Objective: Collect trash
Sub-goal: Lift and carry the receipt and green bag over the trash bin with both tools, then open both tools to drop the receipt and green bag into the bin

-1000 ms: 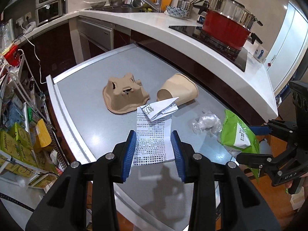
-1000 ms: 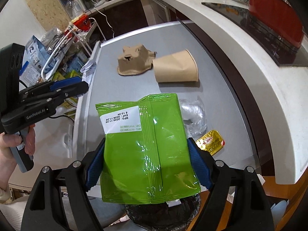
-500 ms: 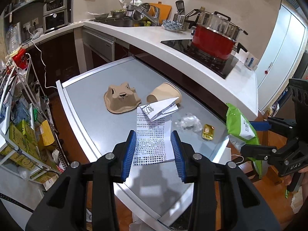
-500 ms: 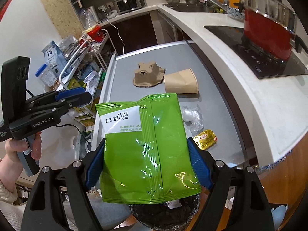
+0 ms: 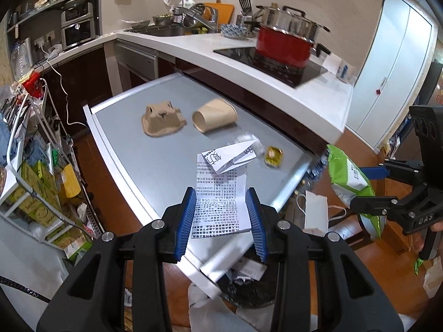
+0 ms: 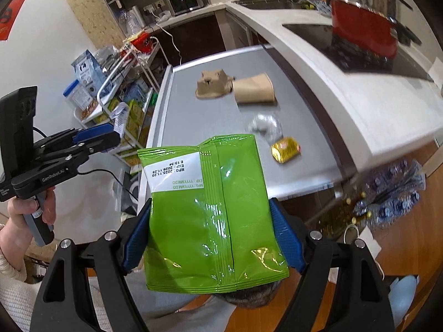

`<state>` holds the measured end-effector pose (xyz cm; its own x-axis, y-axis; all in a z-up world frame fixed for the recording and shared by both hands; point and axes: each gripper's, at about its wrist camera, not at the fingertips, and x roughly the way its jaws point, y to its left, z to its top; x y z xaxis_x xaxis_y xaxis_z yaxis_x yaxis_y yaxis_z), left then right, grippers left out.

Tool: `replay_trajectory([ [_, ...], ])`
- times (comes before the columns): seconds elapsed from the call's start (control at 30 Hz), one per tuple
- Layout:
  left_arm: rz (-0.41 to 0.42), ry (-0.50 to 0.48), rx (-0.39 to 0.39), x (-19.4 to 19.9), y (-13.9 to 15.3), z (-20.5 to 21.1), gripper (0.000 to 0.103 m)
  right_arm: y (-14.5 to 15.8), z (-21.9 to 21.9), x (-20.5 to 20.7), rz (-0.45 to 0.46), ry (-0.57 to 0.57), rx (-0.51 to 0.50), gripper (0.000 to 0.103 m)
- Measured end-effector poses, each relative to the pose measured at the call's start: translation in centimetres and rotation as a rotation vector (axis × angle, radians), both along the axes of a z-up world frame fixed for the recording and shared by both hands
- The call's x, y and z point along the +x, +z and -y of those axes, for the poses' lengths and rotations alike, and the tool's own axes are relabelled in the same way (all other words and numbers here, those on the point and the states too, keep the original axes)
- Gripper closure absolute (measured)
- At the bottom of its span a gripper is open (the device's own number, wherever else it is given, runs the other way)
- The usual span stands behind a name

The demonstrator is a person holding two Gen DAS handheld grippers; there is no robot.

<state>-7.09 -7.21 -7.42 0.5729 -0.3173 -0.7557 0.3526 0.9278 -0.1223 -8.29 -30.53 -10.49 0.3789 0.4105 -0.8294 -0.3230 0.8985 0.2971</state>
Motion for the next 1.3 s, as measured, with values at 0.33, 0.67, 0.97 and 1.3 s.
replay_trajectory([
  [0.33, -0.103, -0.044, 0.029, -5.2, -4.1, 2.1, 0.064, -4.8, 1.1, -4.5, -0.131, -0.01, -0.018, 0.025],
  [0.67, -0.2, -0.075, 0.068, -7.7, -8.6, 3.7, 0.064, -10.6, 1.3, -6.2, -0.254, -0.023, -0.047, 0.025],
  [0.97, -0.255, -0.083, 0.118, -7.5, -12.9, 5.5, 0.064, -15.0, 1.0, -5.2, -0.316, -0.029, -0.075, 0.025],
  [1.3, -0.297, -0.082, 0.137, -6.0, -15.5, 6.6, 0.064, -17.5, 0.6, -3.5, -0.331, -0.031, -0.107, 0.025],
])
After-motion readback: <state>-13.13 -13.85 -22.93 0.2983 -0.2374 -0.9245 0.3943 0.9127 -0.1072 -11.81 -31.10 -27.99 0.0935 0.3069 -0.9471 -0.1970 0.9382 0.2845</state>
